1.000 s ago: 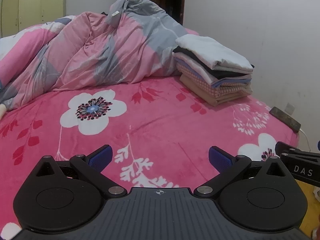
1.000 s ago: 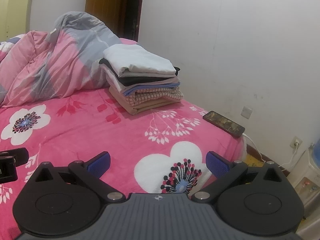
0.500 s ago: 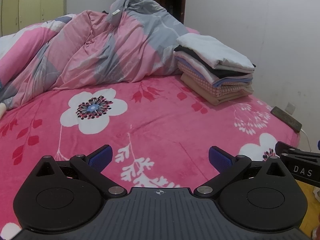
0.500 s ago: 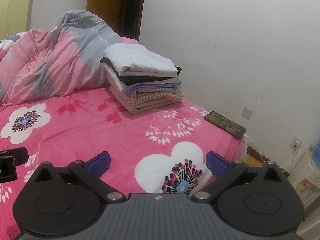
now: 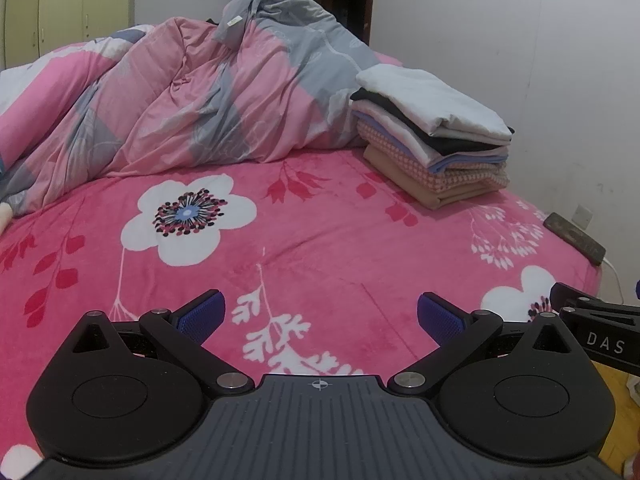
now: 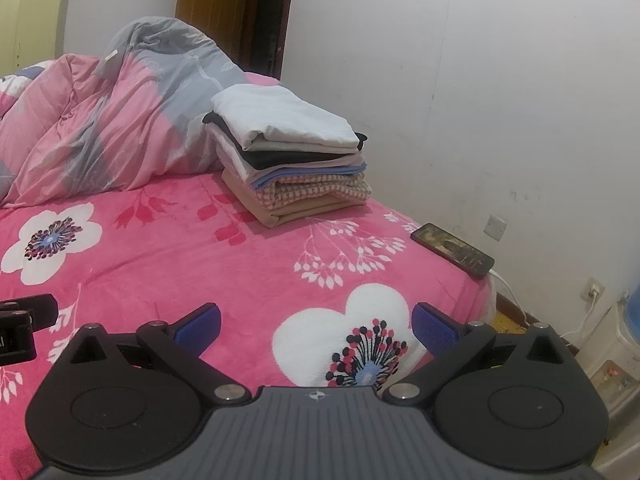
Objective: Fold clothes
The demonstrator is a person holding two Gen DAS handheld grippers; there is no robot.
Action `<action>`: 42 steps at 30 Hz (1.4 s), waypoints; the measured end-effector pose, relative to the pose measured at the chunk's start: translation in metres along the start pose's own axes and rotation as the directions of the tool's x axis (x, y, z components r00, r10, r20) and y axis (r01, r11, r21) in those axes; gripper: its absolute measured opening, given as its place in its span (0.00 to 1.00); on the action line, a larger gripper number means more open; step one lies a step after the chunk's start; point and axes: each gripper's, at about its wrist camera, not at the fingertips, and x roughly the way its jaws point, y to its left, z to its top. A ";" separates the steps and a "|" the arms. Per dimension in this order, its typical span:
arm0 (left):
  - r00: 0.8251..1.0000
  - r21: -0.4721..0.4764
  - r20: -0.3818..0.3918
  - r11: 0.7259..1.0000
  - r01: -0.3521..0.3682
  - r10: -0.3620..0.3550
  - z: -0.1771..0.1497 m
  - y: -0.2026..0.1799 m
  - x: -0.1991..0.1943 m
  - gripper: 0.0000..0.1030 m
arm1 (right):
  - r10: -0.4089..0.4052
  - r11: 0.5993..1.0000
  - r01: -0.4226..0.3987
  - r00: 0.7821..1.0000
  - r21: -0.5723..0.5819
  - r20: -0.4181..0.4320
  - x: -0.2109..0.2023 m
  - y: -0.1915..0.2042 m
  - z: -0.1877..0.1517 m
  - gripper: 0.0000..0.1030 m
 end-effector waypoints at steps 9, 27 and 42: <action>1.000 -0.002 -0.003 1.000 0.001 -0.001 0.000 0.001 0.000 1.00 | 0.001 1.000 -0.001 1.000 -0.003 0.000 0.001 0.000 0.001 1.00; 1.000 -0.009 -0.009 1.000 -0.001 0.001 -0.001 0.001 0.000 1.00 | 0.003 1.000 -0.003 1.000 -0.012 -0.001 0.002 0.002 0.000 1.00; 1.000 -0.018 -0.016 1.000 -0.002 0.002 0.000 0.001 0.000 1.00 | 0.003 1.000 -0.003 1.000 -0.014 -0.002 0.002 0.003 0.000 1.00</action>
